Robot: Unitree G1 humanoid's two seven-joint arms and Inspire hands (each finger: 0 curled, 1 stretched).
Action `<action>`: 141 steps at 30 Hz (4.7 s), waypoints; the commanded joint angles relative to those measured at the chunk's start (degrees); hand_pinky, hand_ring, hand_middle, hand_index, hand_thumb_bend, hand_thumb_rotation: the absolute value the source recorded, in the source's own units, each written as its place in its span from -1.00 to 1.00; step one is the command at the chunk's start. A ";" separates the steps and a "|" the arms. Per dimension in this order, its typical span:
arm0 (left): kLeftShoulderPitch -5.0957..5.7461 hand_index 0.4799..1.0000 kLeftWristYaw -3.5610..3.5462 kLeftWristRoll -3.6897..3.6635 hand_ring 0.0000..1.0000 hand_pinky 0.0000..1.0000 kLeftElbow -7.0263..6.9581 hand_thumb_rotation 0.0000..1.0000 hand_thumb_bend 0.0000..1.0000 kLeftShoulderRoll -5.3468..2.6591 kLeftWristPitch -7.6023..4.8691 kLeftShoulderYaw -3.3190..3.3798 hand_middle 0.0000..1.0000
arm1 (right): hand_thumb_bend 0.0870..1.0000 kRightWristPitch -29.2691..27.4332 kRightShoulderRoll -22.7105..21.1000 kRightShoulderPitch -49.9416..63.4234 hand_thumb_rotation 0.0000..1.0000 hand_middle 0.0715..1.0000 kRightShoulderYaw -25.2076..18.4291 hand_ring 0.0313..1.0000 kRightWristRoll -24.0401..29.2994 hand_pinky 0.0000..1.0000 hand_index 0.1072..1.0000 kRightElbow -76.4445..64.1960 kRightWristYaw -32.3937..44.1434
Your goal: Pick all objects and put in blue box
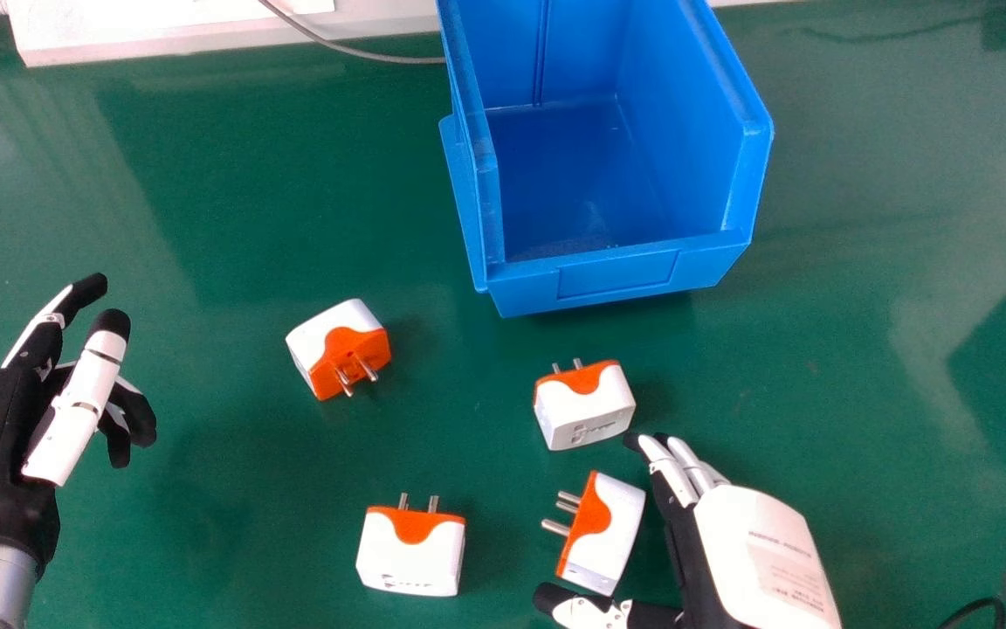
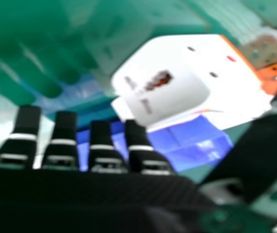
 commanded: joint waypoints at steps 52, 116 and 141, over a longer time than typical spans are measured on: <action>0.28 1.00 -3.06 -0.16 -1.00 0.42 1.63 0.61 -0.21 1.70 -11.12 -1.70 -1.00 | 0.15 -1.14 -0.93 -2.76 0.08 0.79 0.86 0.72 0.75 0.56 0.69 1.67 2.11; 1.51 1.00 -1.80 -0.02 -1.00 0.38 -1.93 0.61 -0.20 1.06 -9.28 -1.32 -1.00 | -0.22 8.91 -1.40 -7.63 -0.83 0.33 4.48 0.23 -8.21 0.10 0.10 0.35 15.56; 0.65 1.00 -1.65 0.10 -1.00 0.36 -1.73 0.61 -0.20 1.03 -8.57 -1.46 -1.00 | -0.13 5.16 -0.44 -6.16 -0.98 0.04 1.71 -0.10 -2.46 -0.28 -0.04 0.49 8.18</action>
